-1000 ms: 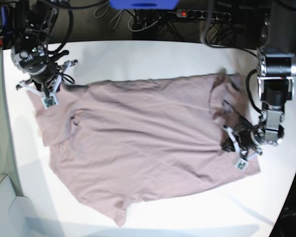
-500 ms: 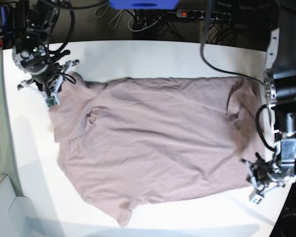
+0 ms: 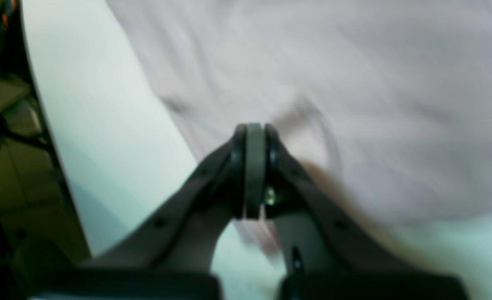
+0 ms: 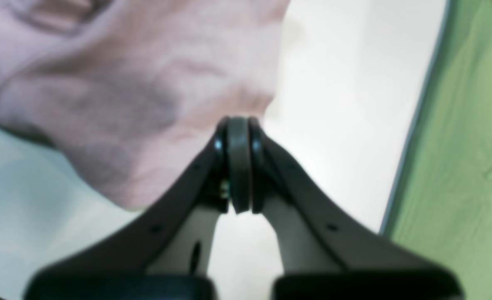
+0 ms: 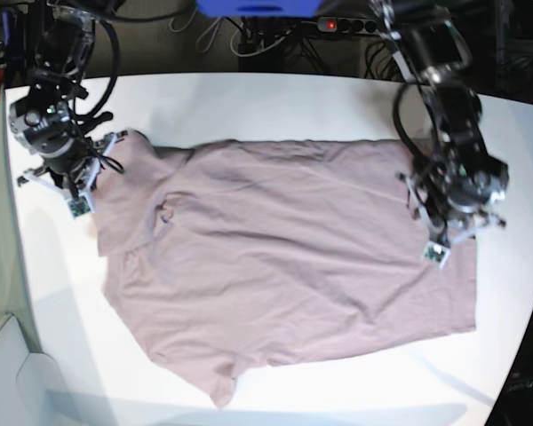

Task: Layout the t-shirt on the table in an organized manner, then fold the t-shirt properly
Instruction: 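Grasp the shirt's shoulder corners with both grippers and pull them apart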

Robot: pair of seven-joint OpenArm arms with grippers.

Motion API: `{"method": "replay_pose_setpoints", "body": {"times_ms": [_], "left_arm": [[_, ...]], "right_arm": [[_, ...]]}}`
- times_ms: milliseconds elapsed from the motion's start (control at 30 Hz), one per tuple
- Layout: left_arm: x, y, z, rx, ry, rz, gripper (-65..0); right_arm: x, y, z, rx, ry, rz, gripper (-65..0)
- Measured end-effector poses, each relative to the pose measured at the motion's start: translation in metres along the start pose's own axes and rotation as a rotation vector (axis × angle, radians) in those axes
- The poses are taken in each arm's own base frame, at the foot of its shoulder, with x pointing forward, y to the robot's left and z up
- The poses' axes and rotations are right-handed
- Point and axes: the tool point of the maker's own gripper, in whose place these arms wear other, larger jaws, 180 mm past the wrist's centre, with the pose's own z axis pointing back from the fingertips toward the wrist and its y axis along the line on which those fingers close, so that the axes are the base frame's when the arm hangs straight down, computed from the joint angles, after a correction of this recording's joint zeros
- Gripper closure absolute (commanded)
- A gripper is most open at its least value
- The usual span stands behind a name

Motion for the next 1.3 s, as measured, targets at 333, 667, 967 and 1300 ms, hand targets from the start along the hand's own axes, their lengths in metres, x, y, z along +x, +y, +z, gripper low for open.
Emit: {"method": "replay_pose_setpoints", "body": {"times_ms": [333, 667, 967, 1300], "left_arm": [[-0.072, -0.047, 0.029, -0.033, 0.12, -0.012, -0.1], [-0.131, -0.035, 0.004, -0.039, 0.177, 0.149, -0.1], [-0.138, -0.041, -0.002, -0.055, 0.181, 0.175, -0.1], [-0.119, -0.014, -0.032, -0.051, 0.061, 0.208, -0.1]], "right_arm": [[0.019, 0.039, -0.029, 0.137, -0.003, 0.124, 0.0], [0.005, 0.05, -0.051, 0.193, 0.054, 0.096, 0.0], [0.0, 0.052, -0.066, 0.233, 0.003, 0.056, 0.0], [-0.009, 0.032, -0.072, 0.229, -0.012, 0.052, 0.0]]}}
